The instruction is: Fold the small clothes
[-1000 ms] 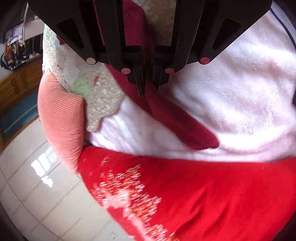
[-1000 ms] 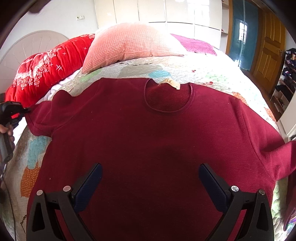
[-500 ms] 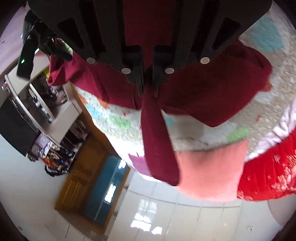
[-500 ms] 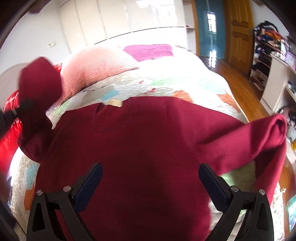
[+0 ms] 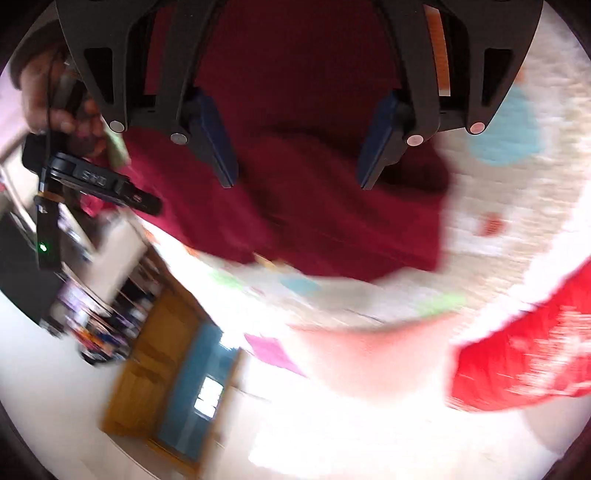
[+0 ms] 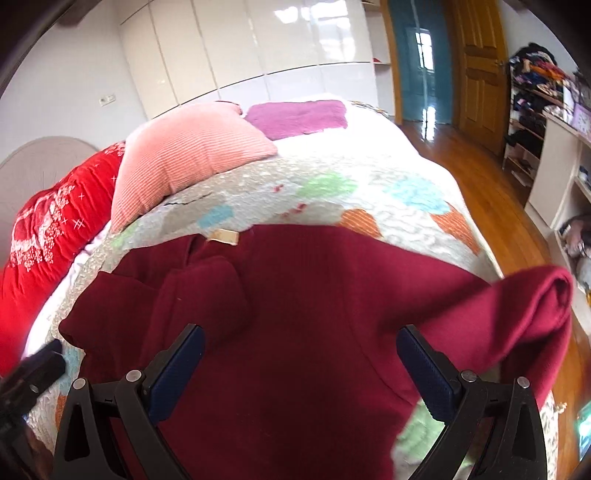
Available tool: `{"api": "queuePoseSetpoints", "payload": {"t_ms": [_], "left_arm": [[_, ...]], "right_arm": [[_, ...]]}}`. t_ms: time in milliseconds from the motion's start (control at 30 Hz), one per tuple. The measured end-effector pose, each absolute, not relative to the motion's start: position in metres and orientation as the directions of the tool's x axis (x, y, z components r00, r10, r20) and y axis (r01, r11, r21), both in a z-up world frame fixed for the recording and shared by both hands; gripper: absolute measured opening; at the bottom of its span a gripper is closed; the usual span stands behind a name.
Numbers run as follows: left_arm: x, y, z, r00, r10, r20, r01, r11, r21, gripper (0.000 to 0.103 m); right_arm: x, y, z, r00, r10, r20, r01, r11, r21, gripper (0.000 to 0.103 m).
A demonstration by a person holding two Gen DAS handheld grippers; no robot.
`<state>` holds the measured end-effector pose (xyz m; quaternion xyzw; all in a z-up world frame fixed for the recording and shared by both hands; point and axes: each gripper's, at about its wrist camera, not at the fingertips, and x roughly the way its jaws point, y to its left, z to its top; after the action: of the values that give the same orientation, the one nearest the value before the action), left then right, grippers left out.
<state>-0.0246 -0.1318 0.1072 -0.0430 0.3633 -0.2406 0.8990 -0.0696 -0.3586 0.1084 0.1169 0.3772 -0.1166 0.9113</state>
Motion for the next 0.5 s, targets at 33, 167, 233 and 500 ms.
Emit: {"api": "queuePoseSetpoints", "payload": {"t_ms": [33,167,233,500], "left_arm": [[-0.020,-0.119,0.108,0.650,-0.421,-0.633,0.353,0.905,-0.239,0.067],[-0.001,-0.097,0.099,0.700,-0.290,-0.652,0.235,0.956,-0.173,0.067],[0.009,-0.091,0.088,0.701,-0.256,-0.666,0.205,0.966,-0.156,0.067],[0.022,-0.094,0.037,0.577,-0.210,-0.789,0.185,0.975,-0.124,0.067]], "right_arm": [[-0.063,-0.351,0.108,0.686,-0.122,-0.717,0.290,0.950,0.115,0.103],[-0.035,-0.308,0.100,0.681,-0.060,-0.730,0.196,0.975,0.102,0.103],[-0.019,-0.288,0.091,0.674,-0.068,-0.735,0.172,0.983,0.067,0.103],[-0.027,-0.298,0.077,0.661,-0.109,-0.743,0.138,0.990,-0.022,0.016]]}}
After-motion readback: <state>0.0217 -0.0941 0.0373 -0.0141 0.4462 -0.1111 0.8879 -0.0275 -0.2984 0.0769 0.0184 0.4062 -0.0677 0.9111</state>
